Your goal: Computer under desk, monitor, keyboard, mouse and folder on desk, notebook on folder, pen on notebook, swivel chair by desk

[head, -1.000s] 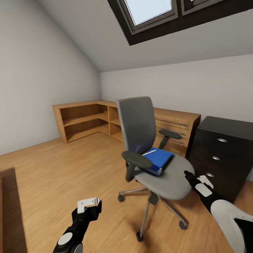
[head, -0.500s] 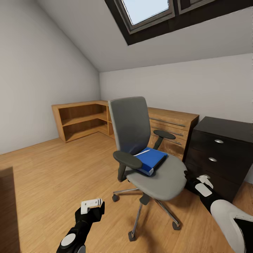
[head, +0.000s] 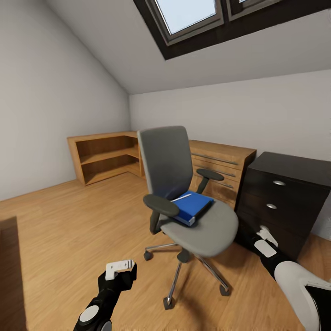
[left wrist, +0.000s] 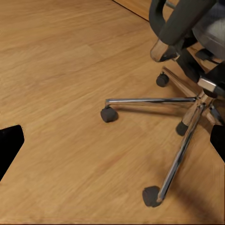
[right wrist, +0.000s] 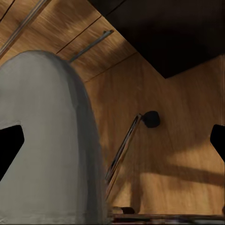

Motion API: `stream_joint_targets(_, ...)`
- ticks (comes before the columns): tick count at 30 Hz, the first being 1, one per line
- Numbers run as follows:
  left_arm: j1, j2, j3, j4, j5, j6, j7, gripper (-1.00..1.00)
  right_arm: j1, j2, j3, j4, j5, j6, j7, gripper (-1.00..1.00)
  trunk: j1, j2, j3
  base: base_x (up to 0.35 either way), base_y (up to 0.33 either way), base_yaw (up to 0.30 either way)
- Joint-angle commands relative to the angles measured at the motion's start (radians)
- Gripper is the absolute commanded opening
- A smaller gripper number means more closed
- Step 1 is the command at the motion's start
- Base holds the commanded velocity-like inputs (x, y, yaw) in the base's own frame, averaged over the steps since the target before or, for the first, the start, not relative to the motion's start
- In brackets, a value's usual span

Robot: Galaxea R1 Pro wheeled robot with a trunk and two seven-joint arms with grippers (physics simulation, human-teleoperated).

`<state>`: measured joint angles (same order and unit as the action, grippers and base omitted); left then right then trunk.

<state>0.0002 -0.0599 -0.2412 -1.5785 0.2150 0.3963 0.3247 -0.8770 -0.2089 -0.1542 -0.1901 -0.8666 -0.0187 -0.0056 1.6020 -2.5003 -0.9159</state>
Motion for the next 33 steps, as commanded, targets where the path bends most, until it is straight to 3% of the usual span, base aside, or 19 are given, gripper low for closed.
stream_joint_targets(1, 0.0, 0.0, -0.001, -0.002, 0.011, 0.003, 0.008, 1.0, 0.0, 0.0, 0.0, 0.0, -0.008, -0.002, -0.001, 1.0, -0.001, 0.0, -0.001, -0.293, -0.003, 0.0)
stream_joint_targets(12, 0.0, 0.0, -0.001, -0.002, 0.011, 0.003, 0.008, 1.0, 0.0, 0.016, 0.001, 0.001, -0.006, -0.004, 0.0, 1.0, -0.001, 0.0, -0.001, -0.294, -0.001, 0.0)
stream_joint_targets(22, 0.0, 0.0, -0.001, -0.002, 0.011, 0.003, 0.008, 1.0, 0.0, 0.035, 0.001, 0.004, -0.006, -0.002, 0.012, 1.0, -0.001, 0.0, -0.001, -0.037, 0.0, 0.0)
stream_joint_targets(29, 0.0, 0.0, -0.001, -0.002, 0.01, 0.003, 0.008, 1.0, 0.003, 0.06, 0.001, 0.01, -0.005, 0.027, 0.149, 1.0, -0.001, 0.0, -0.001, -0.001, 0.0, 0.0)
stream_joint_targets(33, 0.0, 0.0, -0.001, -0.002, 0.01, 0.003, 0.008, 1.0, 0.004, 0.07, 0.001, 0.013, -0.005, 0.074, 0.169, 1.0, -0.001, 0.0, -0.001, 0.0, 0.0, 0.0)
